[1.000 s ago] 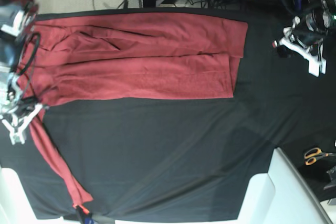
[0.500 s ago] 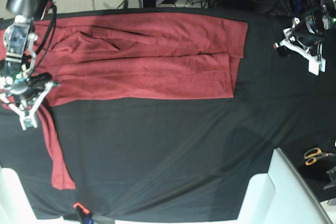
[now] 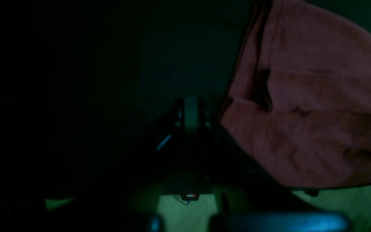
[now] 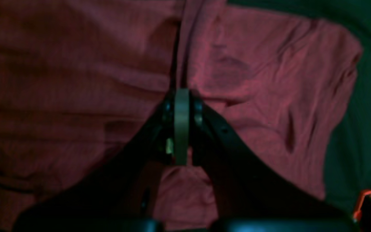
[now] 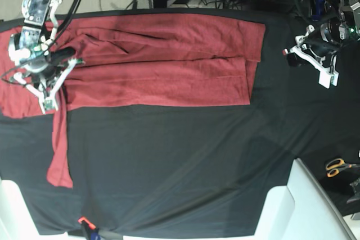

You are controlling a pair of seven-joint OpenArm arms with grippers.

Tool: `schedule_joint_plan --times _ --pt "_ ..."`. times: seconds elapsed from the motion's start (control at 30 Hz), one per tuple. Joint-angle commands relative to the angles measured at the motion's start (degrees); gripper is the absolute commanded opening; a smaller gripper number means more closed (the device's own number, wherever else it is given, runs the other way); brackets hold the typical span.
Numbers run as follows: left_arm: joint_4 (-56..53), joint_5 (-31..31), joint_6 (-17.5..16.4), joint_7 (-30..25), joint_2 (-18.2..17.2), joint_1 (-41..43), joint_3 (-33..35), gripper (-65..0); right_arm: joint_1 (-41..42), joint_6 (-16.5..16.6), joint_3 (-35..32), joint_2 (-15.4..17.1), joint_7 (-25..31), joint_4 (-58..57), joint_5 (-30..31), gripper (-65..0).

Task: Fold the T-shirt properly
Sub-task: 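Move the right gripper to the hanging sleeve and grasp it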

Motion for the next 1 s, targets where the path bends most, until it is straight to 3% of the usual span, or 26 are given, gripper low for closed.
schedule_joint_plan --times 0.0,0.17,0.3,0.5,0.57,0.63,0.73,0.97 --pt "0.8 -0.6 0.0 -0.4 -1.0 -0.8 -0.1 -65.0 -0.2 -0.3 0.1 -0.2 0.7 1.3 0.1 -64.4" --pt "0.7 -0.6 0.0 -0.4 -1.0 -1.3 0.1 -65.0 -2.2 0.0 -0.8 -1.0 0.9 1.3 0.1 -64.4" --pt "0.7 -0.6 0.0 -0.4 -1.0 -1.5 0.1 -65.0 -3.6 2.7 -2.2 -1.0 0.7 1.3 0.1 -63.2" --pt "0.6 -0.6 0.0 -0.4 -1.0 -1.5 0.1 -65.0 -4.5 4.2 -2.2 -1.8 0.7 5.1 0.1 -44.4" --pt "-0.5 -0.6 0.0 -0.4 -1.0 -1.5 0.1 -65.0 -4.3 4.2 -2.2 -1.8 0.7 7.7 0.1 -42.3" --pt "-1.8 -0.6 0.0 -0.4 -1.0 -1.6 0.1 -65.0 -2.0 4.2 -2.3 -1.5 0.0 9.0 -0.1 -41.4" --pt "-2.7 -0.6 0.0 -0.4 -1.0 -1.6 0.1 -65.0 6.5 4.2 -2.3 2.0 -6.9 6.1 0.1 -41.3" --pt "-2.4 -0.6 0.0 -0.4 -1.0 -1.5 -0.4 -65.0 29.9 4.2 1.8 7.3 -8.9 -19.3 0.1 -41.3"
